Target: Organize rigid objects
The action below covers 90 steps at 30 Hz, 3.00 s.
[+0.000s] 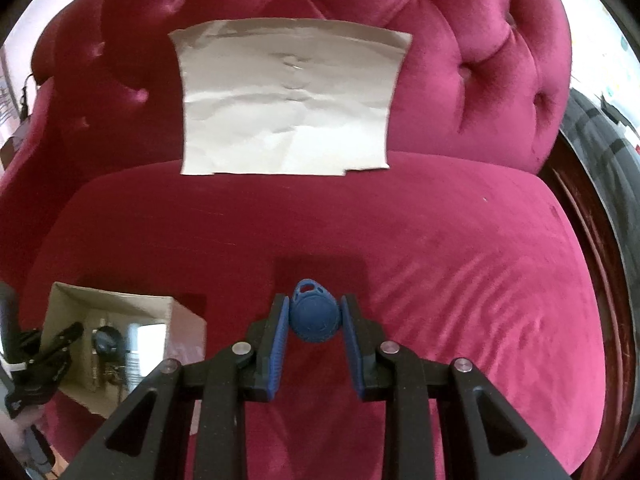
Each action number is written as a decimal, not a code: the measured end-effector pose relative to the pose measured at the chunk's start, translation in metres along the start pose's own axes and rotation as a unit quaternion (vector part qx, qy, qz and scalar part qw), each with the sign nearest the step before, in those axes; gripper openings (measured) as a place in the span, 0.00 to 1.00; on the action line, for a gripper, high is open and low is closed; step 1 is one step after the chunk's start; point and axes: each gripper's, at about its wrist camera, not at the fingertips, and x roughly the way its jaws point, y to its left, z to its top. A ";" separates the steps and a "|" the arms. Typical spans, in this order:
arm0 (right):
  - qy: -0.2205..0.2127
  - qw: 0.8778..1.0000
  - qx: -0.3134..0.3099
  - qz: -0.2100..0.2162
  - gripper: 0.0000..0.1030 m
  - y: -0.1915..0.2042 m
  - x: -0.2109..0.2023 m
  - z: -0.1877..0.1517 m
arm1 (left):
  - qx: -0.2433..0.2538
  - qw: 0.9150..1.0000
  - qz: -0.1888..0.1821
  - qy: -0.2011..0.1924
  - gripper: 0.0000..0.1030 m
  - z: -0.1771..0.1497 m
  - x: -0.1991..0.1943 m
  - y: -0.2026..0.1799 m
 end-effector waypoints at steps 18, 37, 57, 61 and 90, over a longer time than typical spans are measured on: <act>-0.006 0.996 -0.055 0.064 0.27 0.079 -0.011 -0.001 | 0.000 1.000 0.000 0.000 0.07 0.000 0.000 0.000; 0.014 0.987 -0.092 0.132 0.27 0.150 -0.002 -0.014 | 0.000 1.000 0.000 0.000 0.07 0.000 0.000 0.000; 0.024 0.982 -0.111 0.154 0.29 0.173 0.011 -0.027 | 0.000 1.000 0.000 0.000 0.07 0.000 0.000 -0.001; 0.012 0.984 -0.115 0.134 0.58 0.173 0.009 -0.027 | -0.001 1.000 0.000 0.000 0.07 0.000 0.000 -0.001; 0.015 0.991 -0.096 0.095 1.00 0.148 0.016 -0.020 | -0.003 1.000 -0.004 0.000 0.07 0.001 0.000 0.000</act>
